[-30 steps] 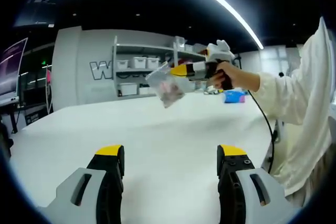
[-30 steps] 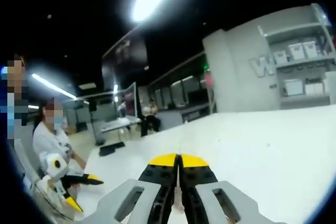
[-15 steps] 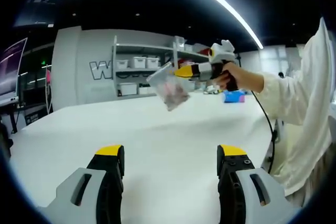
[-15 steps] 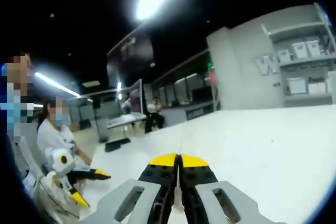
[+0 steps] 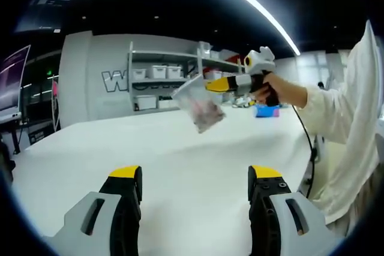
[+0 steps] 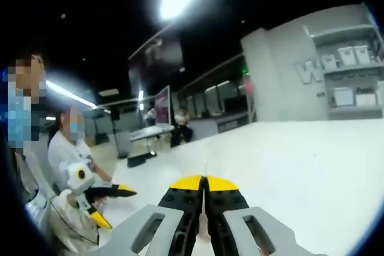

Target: Open the resealable bag by pulling the two sides of the seal apart until the entire bag opening is separated and visibly accessible.

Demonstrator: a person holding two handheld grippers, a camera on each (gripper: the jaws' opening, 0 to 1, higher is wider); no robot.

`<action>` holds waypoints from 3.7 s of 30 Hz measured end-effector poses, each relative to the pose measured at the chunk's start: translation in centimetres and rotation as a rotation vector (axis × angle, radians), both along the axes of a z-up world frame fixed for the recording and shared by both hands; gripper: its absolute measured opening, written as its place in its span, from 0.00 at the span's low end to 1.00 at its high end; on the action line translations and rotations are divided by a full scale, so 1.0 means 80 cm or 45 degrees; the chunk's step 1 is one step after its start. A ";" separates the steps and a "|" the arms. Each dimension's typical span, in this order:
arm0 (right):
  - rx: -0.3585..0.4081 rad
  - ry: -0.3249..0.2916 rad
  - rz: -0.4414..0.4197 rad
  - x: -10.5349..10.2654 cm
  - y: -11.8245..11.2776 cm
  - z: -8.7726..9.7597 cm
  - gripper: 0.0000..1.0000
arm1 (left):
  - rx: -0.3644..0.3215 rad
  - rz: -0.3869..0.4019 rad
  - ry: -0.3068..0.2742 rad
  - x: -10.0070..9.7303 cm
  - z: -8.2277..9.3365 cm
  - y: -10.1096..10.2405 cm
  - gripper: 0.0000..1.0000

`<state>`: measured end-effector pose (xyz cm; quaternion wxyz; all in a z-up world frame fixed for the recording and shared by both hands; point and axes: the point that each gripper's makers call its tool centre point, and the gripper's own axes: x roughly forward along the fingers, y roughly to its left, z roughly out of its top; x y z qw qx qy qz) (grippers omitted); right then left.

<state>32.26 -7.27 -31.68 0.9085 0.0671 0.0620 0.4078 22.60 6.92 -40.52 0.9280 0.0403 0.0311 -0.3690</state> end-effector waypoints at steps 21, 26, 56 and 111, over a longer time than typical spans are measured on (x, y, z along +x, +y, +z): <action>0.005 0.041 0.056 -0.046 -0.008 -0.024 0.00 | 0.012 -0.003 0.006 0.000 -0.002 -0.001 0.71; -0.028 0.048 0.115 -0.062 -0.006 -0.035 0.00 | 0.013 -0.006 0.006 0.000 -0.001 -0.003 0.71; -0.365 -0.007 0.264 -0.138 0.009 -0.112 0.00 | 0.020 -0.015 0.012 0.003 -0.007 -0.010 0.71; -0.503 -0.106 0.225 -0.198 0.014 -0.102 0.08 | 0.022 -0.067 0.026 -0.013 -0.008 -0.032 0.69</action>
